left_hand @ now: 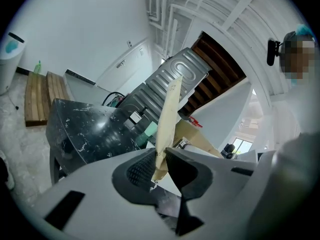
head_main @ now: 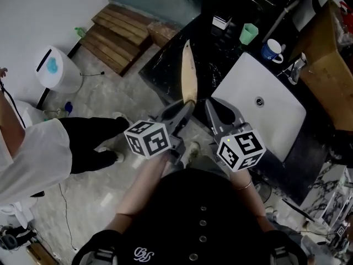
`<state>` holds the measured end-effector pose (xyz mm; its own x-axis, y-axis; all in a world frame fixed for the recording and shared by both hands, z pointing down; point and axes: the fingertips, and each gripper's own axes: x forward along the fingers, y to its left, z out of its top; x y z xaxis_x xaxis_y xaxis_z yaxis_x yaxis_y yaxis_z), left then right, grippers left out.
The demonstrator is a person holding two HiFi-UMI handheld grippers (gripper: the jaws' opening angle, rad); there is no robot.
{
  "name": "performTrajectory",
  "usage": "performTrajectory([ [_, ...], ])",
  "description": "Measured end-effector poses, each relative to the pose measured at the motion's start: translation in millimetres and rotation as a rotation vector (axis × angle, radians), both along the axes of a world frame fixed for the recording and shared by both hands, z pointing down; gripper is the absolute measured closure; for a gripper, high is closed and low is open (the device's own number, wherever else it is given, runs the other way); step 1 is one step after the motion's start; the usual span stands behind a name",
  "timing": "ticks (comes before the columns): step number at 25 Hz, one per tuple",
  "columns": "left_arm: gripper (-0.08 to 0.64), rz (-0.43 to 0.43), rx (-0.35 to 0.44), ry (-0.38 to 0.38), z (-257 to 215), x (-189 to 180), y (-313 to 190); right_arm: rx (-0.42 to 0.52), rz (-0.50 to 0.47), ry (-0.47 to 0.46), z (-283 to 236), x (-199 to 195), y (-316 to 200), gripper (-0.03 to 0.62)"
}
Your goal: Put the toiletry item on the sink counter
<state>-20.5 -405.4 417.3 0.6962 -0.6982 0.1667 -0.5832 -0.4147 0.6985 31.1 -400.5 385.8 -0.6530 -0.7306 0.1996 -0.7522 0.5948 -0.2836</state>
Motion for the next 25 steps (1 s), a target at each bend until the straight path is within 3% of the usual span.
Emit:
performTrajectory([
  [15, 0.495, 0.008, -0.087, -0.04, 32.7, 6.7, -25.7, -0.1, -0.05, 0.0, 30.8, -5.2, -21.0, 0.589],
  [25, 0.495, 0.021, -0.151, -0.023, 53.8, 15.2, -33.7, -0.143, -0.058, 0.014, 47.0, 2.7, -35.5, 0.589],
])
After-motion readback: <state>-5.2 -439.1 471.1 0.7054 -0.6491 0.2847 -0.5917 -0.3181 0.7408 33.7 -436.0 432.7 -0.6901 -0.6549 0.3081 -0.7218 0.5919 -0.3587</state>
